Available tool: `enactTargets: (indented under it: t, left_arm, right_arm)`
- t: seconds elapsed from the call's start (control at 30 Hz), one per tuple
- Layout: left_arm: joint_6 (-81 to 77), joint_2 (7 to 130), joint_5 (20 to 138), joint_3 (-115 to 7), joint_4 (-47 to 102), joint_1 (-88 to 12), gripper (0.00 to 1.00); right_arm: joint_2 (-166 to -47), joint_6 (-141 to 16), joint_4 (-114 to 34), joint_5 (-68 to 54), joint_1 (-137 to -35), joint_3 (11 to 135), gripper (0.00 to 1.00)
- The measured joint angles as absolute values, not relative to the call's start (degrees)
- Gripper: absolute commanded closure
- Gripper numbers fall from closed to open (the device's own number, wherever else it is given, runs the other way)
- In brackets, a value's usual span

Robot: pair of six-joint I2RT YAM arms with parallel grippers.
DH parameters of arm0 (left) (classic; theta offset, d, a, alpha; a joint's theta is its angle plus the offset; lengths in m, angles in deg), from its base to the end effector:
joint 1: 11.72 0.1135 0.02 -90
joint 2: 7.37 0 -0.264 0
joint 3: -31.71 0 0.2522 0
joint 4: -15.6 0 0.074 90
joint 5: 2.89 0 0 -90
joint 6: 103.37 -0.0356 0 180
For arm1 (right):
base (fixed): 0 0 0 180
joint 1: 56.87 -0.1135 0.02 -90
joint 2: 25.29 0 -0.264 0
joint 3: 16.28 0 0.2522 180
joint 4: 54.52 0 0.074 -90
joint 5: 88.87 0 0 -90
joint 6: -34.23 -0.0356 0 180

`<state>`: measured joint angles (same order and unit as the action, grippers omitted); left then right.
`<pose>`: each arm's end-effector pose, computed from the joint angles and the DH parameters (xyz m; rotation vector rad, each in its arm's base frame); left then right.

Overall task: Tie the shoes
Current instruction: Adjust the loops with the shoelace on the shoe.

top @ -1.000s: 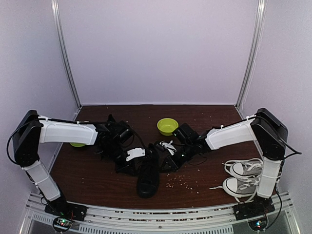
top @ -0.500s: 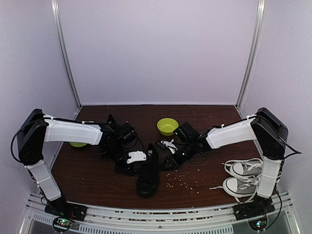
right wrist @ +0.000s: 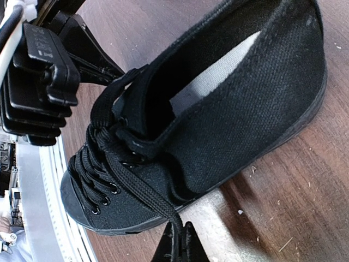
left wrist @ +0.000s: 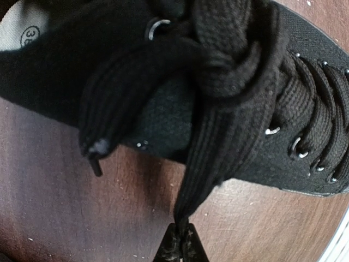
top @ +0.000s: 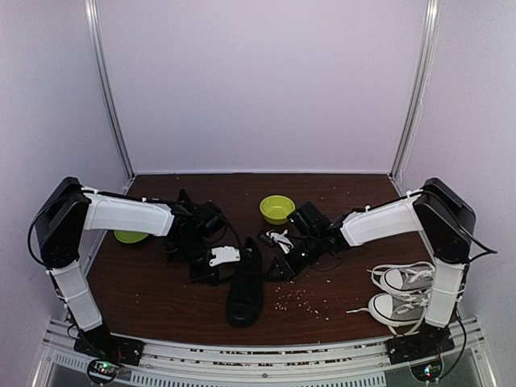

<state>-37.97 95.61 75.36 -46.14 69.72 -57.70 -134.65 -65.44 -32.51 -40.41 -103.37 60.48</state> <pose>0.2227 -0.2409 0.1567 1.7423 2.4118 -0.3528 0.2433 0.2906 0.1446 -1.1397 2.4094 1.2828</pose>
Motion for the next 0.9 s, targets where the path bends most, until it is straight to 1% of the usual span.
enactTargets:
  t: [0.23, 0.47, 0.6, 0.9]
  left_arm:
    - [-36.09, 95.59, 75.34, -46.14, 67.75, -57.39, 1.00]
    - [-31.46, 93.49, 76.06, -46.01, 61.26, -53.59, 1.00]
    - [-30.23, 92.81, 75.99, -45.99, 57.87, -53.13, 1.00]
    - [-29.08, 96.94, 75.27, -46.21, 58.73, -53.18, 1.00]
  right_arm:
    - [-134.70, -65.60, -32.64, -40.41, -103.37, 60.48, 1.00]
    - [-134.78, -66.19, -33.01, -40.46, -103.33, 60.48, 1.00]
    - [-135.20, -66.30, -33.41, -40.72, -103.33, 60.48, 1.00]
    - [-135.57, -66.47, -34.41, -40.89, -102.98, 60.15, 1.00]
